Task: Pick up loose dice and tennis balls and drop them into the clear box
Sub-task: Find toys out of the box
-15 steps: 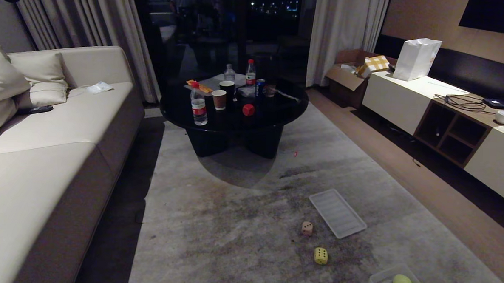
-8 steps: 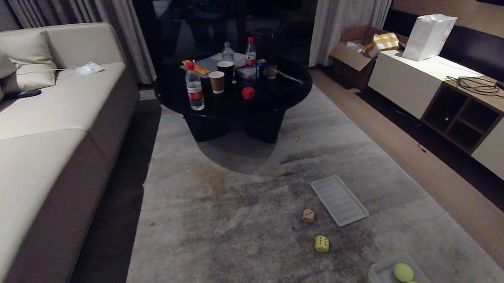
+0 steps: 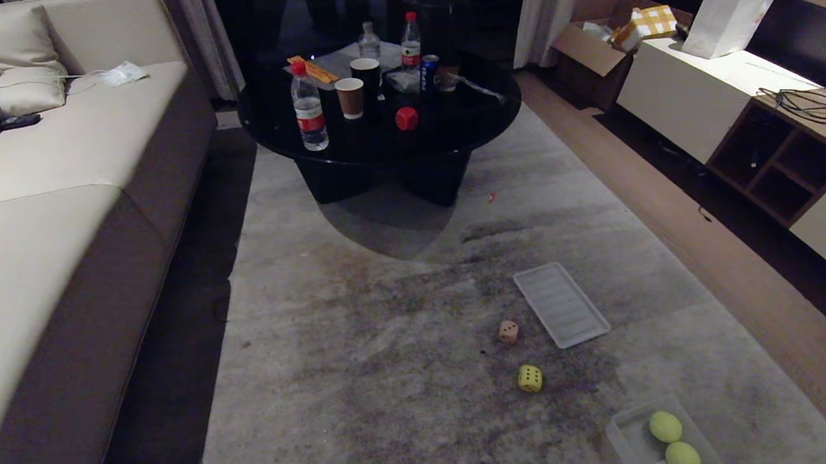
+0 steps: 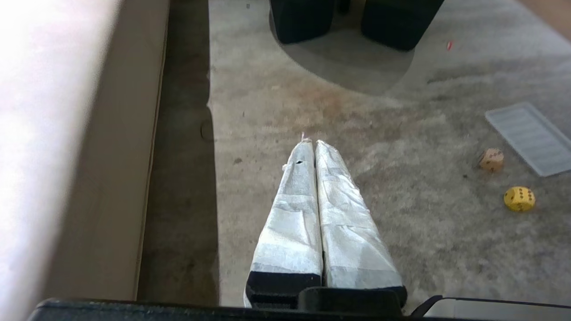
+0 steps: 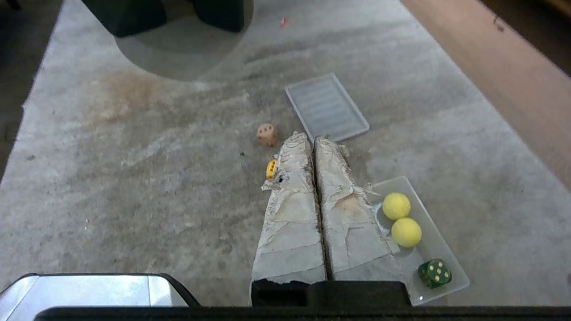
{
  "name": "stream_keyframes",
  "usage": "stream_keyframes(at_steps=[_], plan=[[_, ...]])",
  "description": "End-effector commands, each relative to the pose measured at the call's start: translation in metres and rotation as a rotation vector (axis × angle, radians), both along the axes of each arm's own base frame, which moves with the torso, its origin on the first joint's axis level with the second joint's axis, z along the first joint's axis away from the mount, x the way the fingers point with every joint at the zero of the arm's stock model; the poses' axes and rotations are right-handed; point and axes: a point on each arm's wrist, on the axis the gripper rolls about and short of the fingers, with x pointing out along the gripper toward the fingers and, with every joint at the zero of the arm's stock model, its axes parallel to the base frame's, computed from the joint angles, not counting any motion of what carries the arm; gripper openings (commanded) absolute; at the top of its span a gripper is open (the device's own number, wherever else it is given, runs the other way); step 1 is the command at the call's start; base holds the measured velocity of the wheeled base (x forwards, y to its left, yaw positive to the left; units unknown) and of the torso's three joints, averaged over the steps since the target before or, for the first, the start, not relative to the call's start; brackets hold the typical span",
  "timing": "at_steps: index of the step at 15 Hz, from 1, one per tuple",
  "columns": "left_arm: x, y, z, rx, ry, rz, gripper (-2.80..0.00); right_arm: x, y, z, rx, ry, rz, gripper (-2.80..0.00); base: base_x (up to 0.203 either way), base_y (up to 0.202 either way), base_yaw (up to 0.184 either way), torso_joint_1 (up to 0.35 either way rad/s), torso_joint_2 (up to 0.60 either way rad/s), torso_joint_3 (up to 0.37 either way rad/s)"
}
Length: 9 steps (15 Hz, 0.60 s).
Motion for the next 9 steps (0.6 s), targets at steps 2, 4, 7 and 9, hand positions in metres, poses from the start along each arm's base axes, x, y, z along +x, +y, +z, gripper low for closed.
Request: stream_keyframes(at_steps=[2, 4, 7, 9], plan=[[0.0001, 0.0000, -0.0004, -0.001, 0.001, 0.001, -2.80, 0.0008, 0.0000, -0.0025, 0.001, 0.010, 0.002, -2.80, 0.000, 0.000, 0.000, 0.001, 0.00, -0.195], [0.0001, 0.0000, -0.0004, -0.004, 0.001, 0.001, -2.80, 0.0008, 0.0000, -0.0025, 0.001, 0.010, 0.002, -2.80, 0.000, 0.000, 0.000, 0.002, 0.00, -0.200], [0.0001, 0.0000, -0.0003, -0.002, 0.000, 0.001, -2.80, 0.0008, 0.0000, -0.0025, 0.001, 0.010, 0.003, -2.80, 0.000, 0.000, 0.000, 0.004, 0.00, -0.200], [0.0001, 0.0000, -0.0004, -0.004, 0.001, 0.001, -2.80, 0.0008, 0.0000, -0.0025, 0.001, 0.010, 0.002, -2.80, 0.000, 0.000, 0.000, 0.000, 0.00, -0.198]])
